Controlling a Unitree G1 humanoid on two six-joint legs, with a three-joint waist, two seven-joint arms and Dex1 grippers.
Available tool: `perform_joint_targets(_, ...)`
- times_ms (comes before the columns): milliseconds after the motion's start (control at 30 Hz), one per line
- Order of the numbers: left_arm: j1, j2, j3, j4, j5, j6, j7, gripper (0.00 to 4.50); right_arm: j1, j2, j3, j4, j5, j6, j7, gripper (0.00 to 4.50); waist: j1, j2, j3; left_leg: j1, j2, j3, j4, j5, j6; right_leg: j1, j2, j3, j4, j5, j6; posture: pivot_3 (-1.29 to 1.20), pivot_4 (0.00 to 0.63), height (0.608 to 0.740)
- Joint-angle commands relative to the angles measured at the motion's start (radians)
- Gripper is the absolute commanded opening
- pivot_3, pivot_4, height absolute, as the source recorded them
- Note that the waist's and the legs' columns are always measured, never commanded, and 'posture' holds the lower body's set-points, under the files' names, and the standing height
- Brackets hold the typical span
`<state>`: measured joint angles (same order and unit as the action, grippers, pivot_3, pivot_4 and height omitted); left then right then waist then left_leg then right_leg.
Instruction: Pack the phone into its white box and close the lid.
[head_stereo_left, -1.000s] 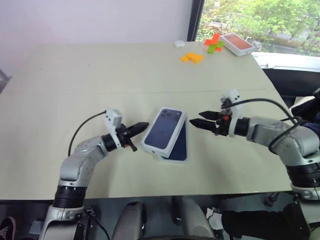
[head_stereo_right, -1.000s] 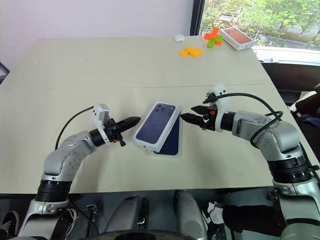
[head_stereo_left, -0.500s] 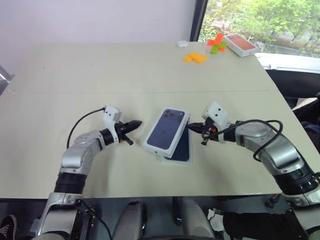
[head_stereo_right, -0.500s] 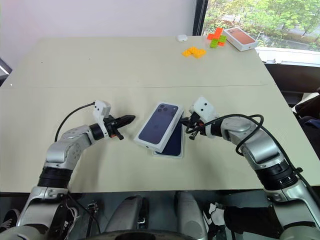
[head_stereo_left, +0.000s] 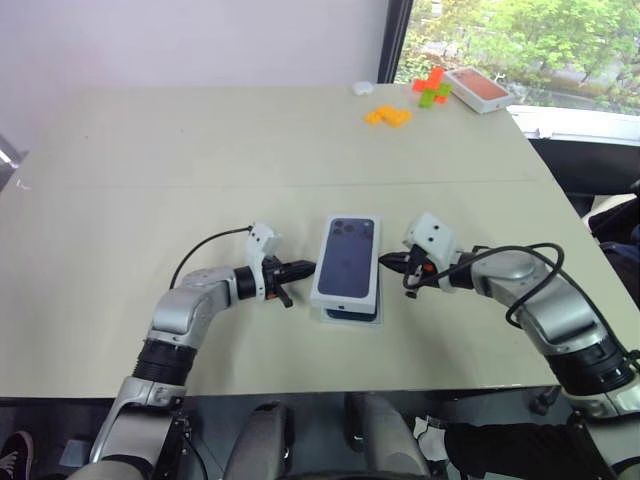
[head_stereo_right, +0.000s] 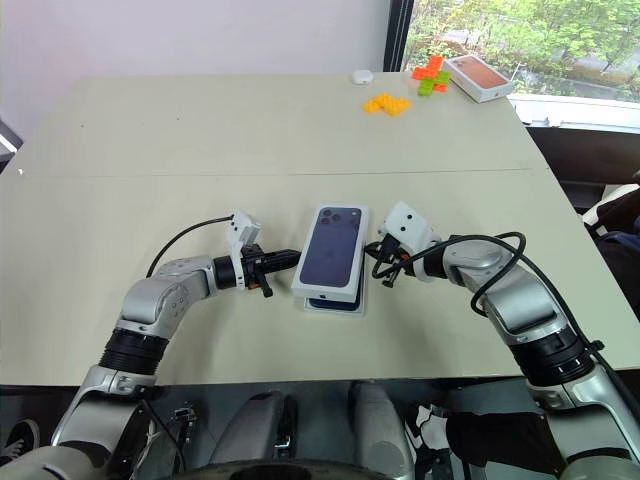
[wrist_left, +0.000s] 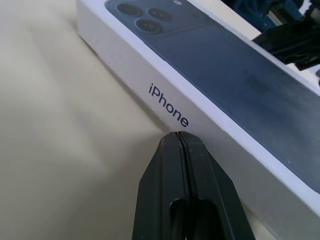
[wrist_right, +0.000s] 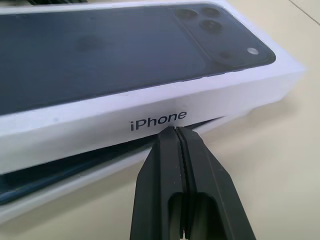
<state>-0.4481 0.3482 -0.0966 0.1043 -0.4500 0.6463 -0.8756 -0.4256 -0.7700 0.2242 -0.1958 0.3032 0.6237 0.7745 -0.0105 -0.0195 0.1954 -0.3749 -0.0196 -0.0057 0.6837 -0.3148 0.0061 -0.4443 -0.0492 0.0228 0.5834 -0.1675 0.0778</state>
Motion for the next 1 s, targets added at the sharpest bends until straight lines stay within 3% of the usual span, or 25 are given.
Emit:
perform_joint_targets(33,-0.025,-0.016,-0.02,-0.067,-0.031,0.025,-0.025,0.0,0.025,-0.027,-0.03,-0.059,-0.01,-0.02,0.037,0.04,0.003,0.0,0.0,0.0,0.0,0.0,0.0,0.0,0.0,0.0,0.0,0.0,0.0,0.0,0.0,0.0,0.15,0.74)
perform_joint_targets(433,0.037,0.022,-0.024,-0.141,-0.029,0.06,-0.047,0.0,0.104,-0.063,-0.061,-0.134,-0.033,-0.015,0.069,0.04,-0.001,0.0,0.0,0.001,0.0,0.0,0.0,0.0,0.0,0.001,0.0,0.0,0.0,0.0,0.0,0.0,0.15,0.74)
perform_joint_targets(1000,0.105,0.07,0.005,-0.215,-0.067,0.093,-0.014,0.0,0.104,-0.082,-0.045,-0.168,-0.08,-0.027,0.092,0.04,0.0,0.0,0.0,0.001,0.0,0.0,0.001,0.0,-0.001,0.001,0.0,0.0,0.001,0.0,0.0,0.0,0.15,0.74)
